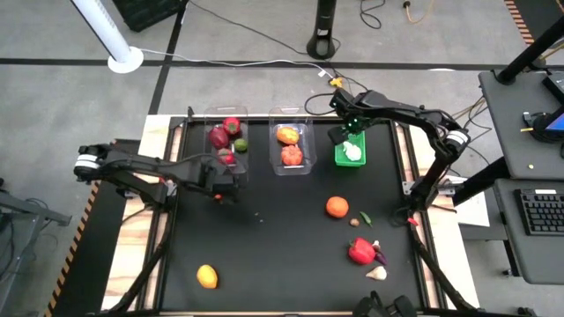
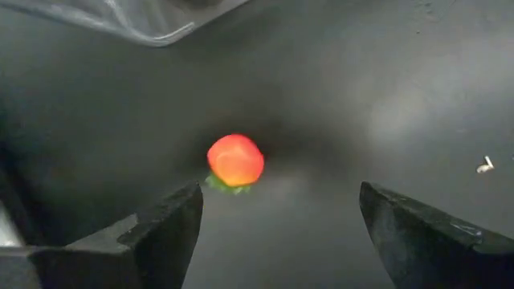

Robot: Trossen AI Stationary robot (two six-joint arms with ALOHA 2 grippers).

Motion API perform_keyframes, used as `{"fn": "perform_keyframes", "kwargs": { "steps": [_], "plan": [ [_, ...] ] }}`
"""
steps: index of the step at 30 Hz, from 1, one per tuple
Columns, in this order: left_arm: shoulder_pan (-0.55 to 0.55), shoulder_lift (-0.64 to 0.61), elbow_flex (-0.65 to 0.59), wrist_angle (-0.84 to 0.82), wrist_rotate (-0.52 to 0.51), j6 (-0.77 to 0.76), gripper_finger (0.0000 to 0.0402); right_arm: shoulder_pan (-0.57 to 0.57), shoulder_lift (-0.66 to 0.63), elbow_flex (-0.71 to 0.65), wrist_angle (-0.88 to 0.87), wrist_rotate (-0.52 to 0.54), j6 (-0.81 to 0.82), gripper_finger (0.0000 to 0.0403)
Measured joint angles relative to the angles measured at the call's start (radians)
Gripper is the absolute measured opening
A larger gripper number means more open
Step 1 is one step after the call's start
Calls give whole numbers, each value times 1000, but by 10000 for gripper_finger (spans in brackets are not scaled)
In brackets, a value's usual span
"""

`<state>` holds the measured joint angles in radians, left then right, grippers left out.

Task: Sort produce into baskets
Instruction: Put the tomato into the left transparent bin

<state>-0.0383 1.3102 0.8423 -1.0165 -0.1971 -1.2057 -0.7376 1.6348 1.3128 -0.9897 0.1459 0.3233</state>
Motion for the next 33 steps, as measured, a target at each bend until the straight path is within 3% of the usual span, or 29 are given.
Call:
{"fn": "perform_keyframes", "kwargs": {
  "steps": [6,19,33],
  "plan": [
    [4,0,-103,95,-63,-4,315,0,0,0,0,0,0,267],
    [6,2,-218,228,-74,-10,315,0,0,0,5,0,8,270],
    [8,78,-225,245,-82,-12,310,0,0,0,6,0,10,270]
  ]
}}
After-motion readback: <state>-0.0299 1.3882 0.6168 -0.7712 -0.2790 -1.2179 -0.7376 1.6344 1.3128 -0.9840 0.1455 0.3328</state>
